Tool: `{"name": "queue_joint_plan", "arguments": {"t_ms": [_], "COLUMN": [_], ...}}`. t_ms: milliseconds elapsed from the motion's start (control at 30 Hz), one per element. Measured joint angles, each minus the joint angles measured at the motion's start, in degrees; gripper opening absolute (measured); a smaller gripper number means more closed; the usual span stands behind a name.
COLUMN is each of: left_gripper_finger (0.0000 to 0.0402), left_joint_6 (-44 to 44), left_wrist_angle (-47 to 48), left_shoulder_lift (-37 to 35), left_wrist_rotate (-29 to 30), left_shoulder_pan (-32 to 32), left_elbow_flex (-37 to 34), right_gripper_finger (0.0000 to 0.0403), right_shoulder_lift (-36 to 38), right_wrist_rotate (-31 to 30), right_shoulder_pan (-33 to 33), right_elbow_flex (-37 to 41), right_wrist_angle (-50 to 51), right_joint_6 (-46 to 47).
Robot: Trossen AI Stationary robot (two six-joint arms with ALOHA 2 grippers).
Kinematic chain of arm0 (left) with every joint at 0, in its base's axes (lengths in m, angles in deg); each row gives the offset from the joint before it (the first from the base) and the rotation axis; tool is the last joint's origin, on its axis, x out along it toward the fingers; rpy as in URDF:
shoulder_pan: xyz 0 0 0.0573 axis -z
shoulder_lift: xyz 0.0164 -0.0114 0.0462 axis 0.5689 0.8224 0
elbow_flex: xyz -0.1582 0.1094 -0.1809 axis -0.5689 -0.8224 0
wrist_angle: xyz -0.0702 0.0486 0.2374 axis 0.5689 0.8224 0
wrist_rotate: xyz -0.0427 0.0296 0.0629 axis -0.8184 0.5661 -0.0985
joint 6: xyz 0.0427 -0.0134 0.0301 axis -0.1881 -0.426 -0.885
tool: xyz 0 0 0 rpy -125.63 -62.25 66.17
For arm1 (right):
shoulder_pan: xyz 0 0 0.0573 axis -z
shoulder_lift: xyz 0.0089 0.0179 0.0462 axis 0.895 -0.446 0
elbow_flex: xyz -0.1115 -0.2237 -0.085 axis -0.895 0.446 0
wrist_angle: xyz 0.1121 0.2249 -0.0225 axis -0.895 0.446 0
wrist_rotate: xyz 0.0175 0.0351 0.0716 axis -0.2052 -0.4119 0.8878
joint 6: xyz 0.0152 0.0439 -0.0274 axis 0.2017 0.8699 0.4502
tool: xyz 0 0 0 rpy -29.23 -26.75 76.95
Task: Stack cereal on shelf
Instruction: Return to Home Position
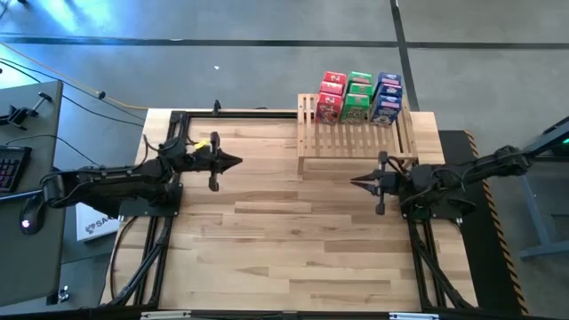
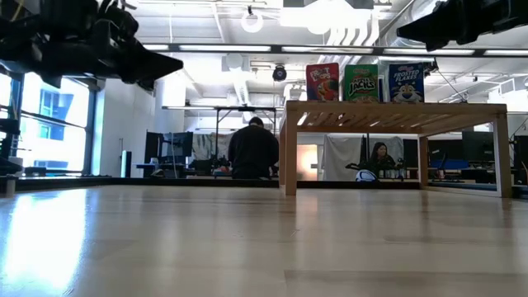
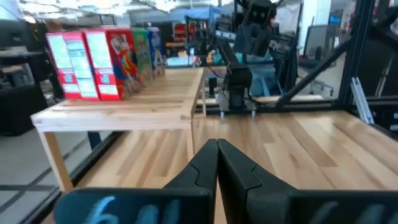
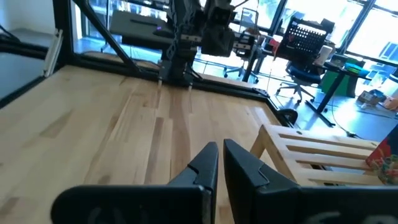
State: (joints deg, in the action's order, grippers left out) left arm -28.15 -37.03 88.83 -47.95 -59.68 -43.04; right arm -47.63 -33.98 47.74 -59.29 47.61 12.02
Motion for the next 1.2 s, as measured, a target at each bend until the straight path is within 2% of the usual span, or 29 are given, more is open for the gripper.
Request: {"name": "queue_joint_plan", "arguments": {"t_ms": [233, 367, 467, 567, 733, 833, 1033, 1100, 1200], "left_gripper_finger": [0.0000, 0.0000, 0.0000, 0.0000, 0.0000, 0.0000, 0.0000, 0.0000, 0.0000], "left_joint_6": [1.3, 1.3, 1.7, 1.7, 2.6, 1.7, 3.9, 5.3, 6.1], "left_wrist_angle": [2.8, 4.0, 5.0, 5.0, 6.2, 7.3, -0.6, -2.0, 1.9], "left_shoulder_lift": [-4.4, -5.5, -5.9, -5.9, -6.7, -7.7, -12.1, -14.2, -17.8], "left_wrist_rotate": [-1.2, -1.2, -1.2, -1.3, -4.7, -4.7, -4.1, -4.1, -4.0], "left_shoulder_pan": [-2.0, -2.9, -3.2, -3.2, -3.2, -3.2, -4.3, -5.3, -6.3], "left_elbow_flex": [-0.6, -0.6, -0.6, -0.6, -0.6, -0.8, -7.3, -9.1, -9.0], "right_gripper_finger": [0.0015, 0.0015, 0.0015, 0.0015, 0.0015, 0.0015, 0.0015, 0.0015, 0.0015], "right_shoulder_lift": [3.2, 5.3, 8.1, 11.5, 17.7, 21.5, 28.7, 28.8, 28.6], "right_wrist_rotate": [0.3, 2.7, 5.0, 7.1, 6.9, 5.1, 3.4, 2.8, 2.6], "right_shoulder_pan": [0.0, 1.2, 3.6, 6.1, 7.5, 7.5, 7.5, 7.5, 7.5], "right_elbow_flex": [0.4, 8.0, 15.0, 19.4, 21.0, 21.0, 21.0, 21.0, 21.0], "right_wrist_angle": [-0.2, -13.7, -22.2, -26.3, -21.6, -19.1, -10.2, -9.4, -8.8], "right_joint_6": [0.2, -2.5, -1.2, 1.2, -0.3, -2.2, 0.6, 1.0, 1.0]}}
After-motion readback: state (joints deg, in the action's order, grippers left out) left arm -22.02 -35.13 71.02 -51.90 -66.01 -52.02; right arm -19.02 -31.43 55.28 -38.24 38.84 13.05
